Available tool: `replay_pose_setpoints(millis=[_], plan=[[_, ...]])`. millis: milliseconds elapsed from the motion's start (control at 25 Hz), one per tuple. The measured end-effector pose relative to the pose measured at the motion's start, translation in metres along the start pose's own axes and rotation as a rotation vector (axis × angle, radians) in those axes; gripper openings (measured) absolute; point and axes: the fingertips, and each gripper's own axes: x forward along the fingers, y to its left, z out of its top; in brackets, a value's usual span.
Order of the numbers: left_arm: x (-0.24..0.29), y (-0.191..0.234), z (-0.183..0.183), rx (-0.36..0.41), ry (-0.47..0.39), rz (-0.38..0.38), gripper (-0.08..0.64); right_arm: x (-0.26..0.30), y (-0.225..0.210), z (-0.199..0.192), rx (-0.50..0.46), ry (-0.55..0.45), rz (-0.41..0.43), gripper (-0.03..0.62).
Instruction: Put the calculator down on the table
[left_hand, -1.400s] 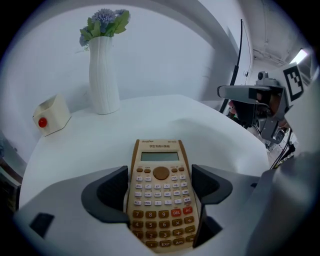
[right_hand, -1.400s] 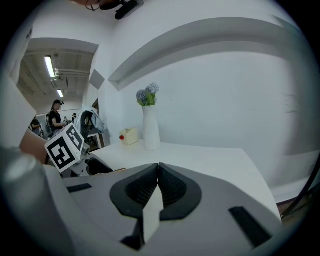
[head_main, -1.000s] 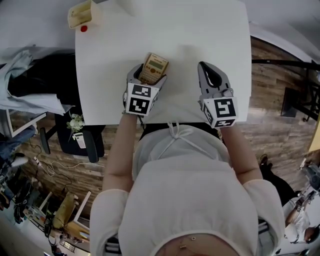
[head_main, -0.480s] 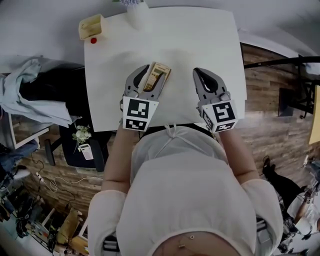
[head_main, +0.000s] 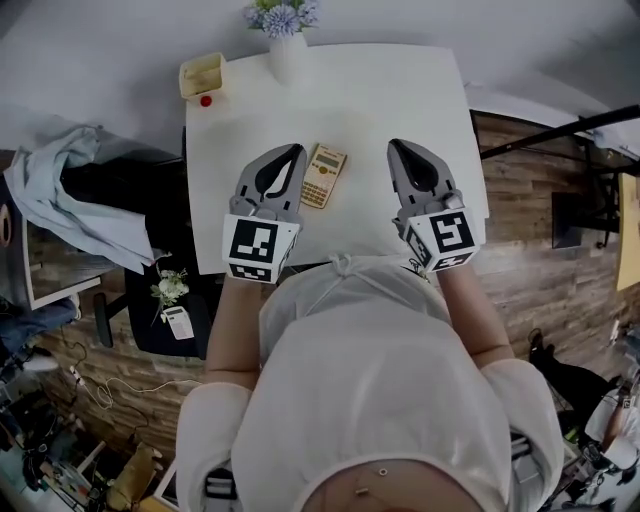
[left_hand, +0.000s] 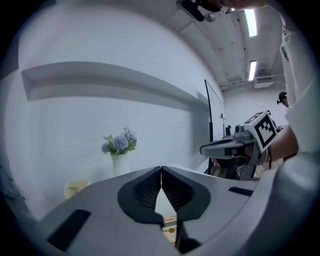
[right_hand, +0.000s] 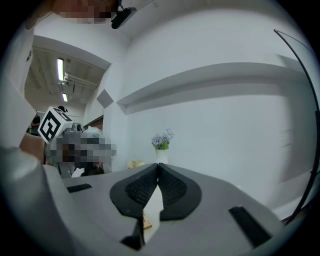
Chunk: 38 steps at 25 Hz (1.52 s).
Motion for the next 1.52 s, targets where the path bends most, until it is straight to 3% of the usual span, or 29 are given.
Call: replay_pose_setpoints(millis=[360,800,1520], plan=[[-0.052,0.027,0.043,-0.02,-0.132,0.071,0.018,-0.007,0.017,0.041,-0.07,-0.096,0.013,0.003],[-0.062,0.036,0.042,-0.039,-0.136,0.067,0.018,-0.001,0.034,0.043,-0.097,-0.111,0.059,0.003],[-0.054,0.026,0.034,-0.036,-0.119,0.07,0.018,-0.002,0.03,0.04,-0.083,-0.109,0.06,0.002]])
